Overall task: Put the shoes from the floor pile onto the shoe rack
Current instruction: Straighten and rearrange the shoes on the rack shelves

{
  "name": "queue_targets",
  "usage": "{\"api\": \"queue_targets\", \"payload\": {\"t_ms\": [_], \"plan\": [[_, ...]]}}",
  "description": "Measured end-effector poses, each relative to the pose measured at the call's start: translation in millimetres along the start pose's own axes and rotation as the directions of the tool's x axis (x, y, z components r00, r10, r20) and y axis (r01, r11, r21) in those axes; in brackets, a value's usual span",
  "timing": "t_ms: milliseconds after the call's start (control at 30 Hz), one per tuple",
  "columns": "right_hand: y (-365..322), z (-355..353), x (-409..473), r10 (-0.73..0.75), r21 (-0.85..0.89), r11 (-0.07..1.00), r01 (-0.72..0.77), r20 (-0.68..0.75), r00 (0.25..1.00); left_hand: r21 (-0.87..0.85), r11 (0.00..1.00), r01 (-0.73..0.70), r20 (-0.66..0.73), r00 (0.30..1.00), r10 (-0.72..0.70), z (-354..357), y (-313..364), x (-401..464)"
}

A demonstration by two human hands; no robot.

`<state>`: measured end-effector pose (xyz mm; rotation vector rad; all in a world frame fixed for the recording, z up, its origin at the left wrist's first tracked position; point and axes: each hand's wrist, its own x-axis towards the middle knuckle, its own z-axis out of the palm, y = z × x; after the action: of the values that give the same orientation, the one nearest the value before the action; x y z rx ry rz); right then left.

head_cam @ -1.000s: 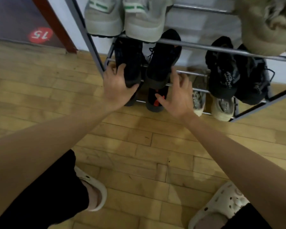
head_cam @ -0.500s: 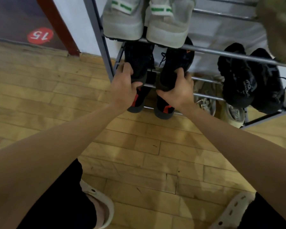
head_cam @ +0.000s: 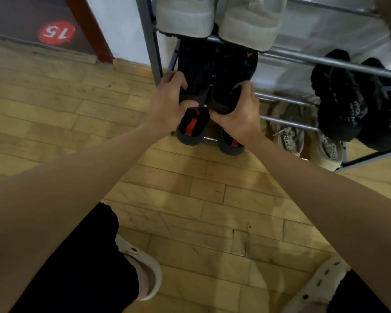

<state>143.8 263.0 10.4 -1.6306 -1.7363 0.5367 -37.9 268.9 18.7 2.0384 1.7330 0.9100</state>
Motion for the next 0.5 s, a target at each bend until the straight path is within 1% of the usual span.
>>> {"api": "queue_targets", "payload": {"t_ms": [133, 233, 300, 367, 433, 467, 500], "plan": [[4.9, -5.1, 4.1, -0.007, -0.007, 1.0, 0.007, -0.02, 1.0, -0.017, 1.0, 0.0, -0.018, 1.0, 0.0, 0.6, 1.8, -0.2], [8.3, -7.6, 9.0, -0.02, -0.058, 0.998, 0.023, 0.038, 0.999, -0.027, 1.0, 0.006, -0.035, 0.999, -0.007, 1.0, 1.5, -2.8], [10.9, -9.4, 7.0, -0.055, -0.089, 0.994, 0.06, 0.057, 0.997, -0.023, 1.0, -0.009, -0.058, 0.998, 0.007, 2.1, 1.8, -7.2], [14.6, -12.0, -4.8, -0.139, -0.159, 0.978, 0.136, -0.005, 0.99, 0.029, 0.999, -0.022, -0.132, 0.991, 0.026, 4.9, 2.3, -20.0], [22.0, -11.9, -27.0, -0.265, -0.243, 0.942, 0.229, -0.125, 0.956, 0.092, 0.995, -0.034, -0.239, 0.97, 0.055, 12.5, 0.8, -39.5], [29.0, -9.5, -39.8, -0.321, -0.27, 0.924, 0.271, -0.164, 0.933, 0.109, 0.994, -0.031, -0.259, 0.964, 0.059, 18.6, -1.9, -50.3], [39.4, -6.1, -52.7, -0.373, -0.303, 0.9, 0.315, -0.157, 0.915, 0.109, 0.994, -0.012, -0.233, 0.972, 0.037, 26.0, -5.1, -60.7]]}}
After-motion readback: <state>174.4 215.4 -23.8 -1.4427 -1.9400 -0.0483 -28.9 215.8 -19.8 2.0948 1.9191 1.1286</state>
